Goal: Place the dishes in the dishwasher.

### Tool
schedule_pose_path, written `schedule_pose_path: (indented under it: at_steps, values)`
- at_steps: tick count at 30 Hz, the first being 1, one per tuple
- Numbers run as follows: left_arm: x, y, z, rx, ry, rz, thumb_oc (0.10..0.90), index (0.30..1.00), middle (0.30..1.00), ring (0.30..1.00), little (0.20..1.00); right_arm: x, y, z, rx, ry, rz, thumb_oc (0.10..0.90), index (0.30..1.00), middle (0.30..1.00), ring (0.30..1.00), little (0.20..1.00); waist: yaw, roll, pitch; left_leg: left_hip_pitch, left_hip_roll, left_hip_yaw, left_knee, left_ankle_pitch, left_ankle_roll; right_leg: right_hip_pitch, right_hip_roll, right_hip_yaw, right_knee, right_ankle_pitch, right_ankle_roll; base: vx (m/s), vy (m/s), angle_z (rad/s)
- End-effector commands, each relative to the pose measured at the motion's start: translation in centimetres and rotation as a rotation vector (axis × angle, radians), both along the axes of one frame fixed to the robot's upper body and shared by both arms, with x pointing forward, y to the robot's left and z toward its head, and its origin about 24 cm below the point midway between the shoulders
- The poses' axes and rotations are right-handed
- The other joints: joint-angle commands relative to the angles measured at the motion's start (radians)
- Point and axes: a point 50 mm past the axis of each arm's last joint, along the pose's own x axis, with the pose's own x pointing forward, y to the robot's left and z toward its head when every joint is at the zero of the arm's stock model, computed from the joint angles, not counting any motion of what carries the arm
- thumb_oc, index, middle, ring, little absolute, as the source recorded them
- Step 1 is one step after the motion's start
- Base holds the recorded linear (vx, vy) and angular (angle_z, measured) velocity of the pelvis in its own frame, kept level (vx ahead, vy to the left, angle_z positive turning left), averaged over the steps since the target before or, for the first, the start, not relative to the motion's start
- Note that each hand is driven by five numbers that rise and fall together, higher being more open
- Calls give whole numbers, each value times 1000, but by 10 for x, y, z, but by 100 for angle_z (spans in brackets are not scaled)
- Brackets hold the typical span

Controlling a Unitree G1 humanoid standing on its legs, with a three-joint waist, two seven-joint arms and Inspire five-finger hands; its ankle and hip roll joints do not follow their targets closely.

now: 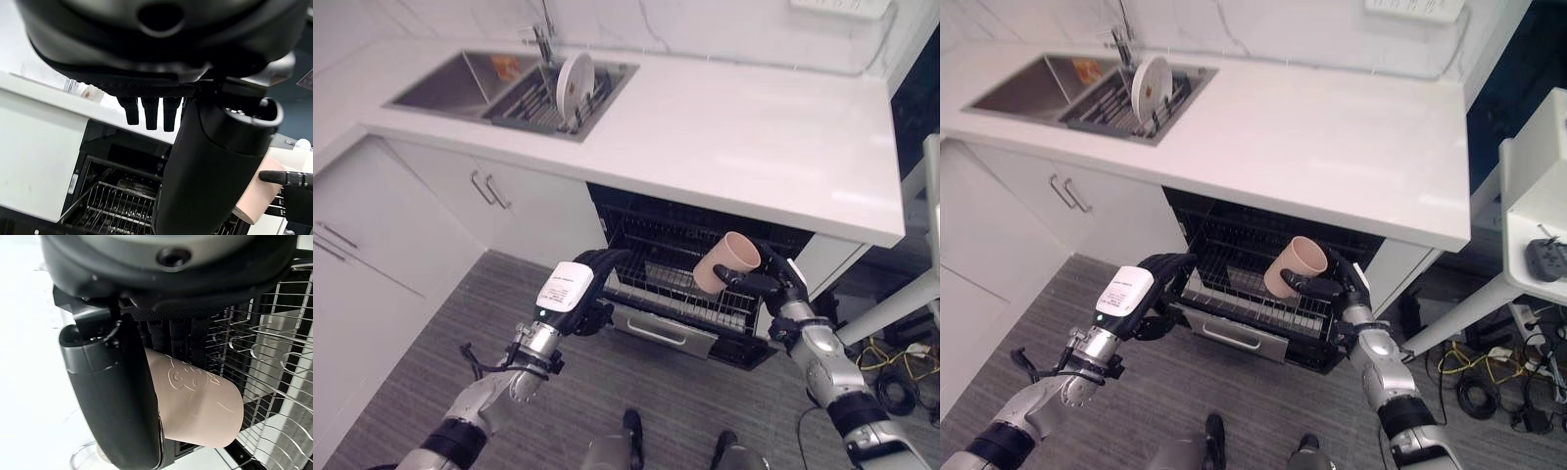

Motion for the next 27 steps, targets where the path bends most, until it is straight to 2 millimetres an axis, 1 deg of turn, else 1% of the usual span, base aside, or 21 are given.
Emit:
schedule_pose_path:
  at_steps: [1,5,8,11,14,15,16,21,27]
  values:
    - [14,-3,59,-91,-239,-66,800,900,900,900,900,24,1,65,5,-279,13,400,300,300,300,300,12,-11,-48,23,-4,-43,22,-120,-40,24,-19,50,-6,-31,58,-38,38,1]
    - [13,-3,63,-102,-259,-60,800,900,900,900,900,24,0,59,-19,-255,15,400,300,300,300,300,13,-1,-22,13,-10,-50,22,-113,-39,17,-19,55,-6,-28,54,-13,18,0]
    - [12,-2,61,-106,-261,-61,800,900,900,900,900,22,-4,50,-30,-227,-7,400,300,300,300,300,14,4,-11,13,-11,-51,22,-109,-40,19,-24,52,-6,-24,55,0,0,0]
    - [9,-3,60,-104,-254,-73,800,900,900,900,900,22,-7,45,-57,-207,-18,400,300,300,300,300,17,8,-3,12,-12,-52,22,-107,-41,18,-28,49,-6,-22,55,26,7,5]
    - [9,-5,60,-102,-255,-87,800,900,900,900,900,25,-9,46,-80,-193,-27,400,300,300,300,300,20,14,8,8,-14,-54,22,-103,-43,15,-31,47,-6,-19,55,-6,14,7]
    - [10,-6,63,-102,-268,-104,800,900,900,900,900,32,-15,54,-109,-193,-34,400,300,300,300,300,25,23,29,-7,-16,-55,22,-98,-45,4,-35,45,-6,-16,55,-58,27,4]
    - [10,-6,64,-102,-271,-108,800,900,900,900,900,33,-16,56,-117,-194,-36,400,300,300,300,300,26,25,33,-10,-16,-56,22,-97,-45,1,-36,45,-6,-15,55,-95,38,1]
    - [18,-9,79,-98,-314,-134,800,900,900,900,900,48,-34,82,-204,-211,-72,400,300,300,300,300,33,49,91,-58,-24,-59,22,-76,-46,-39,-39,43,-6,-5,55,-99,32,6]
    - [21,-13,84,-98,-330,-149,800,900,900,900,900,51,-42,87,-233,-203,-95,400,300,300,300,300,33,63,125,-81,-27,-57,22,-66,-47,-61,-42,42,-6,7,56,-38,19,5]
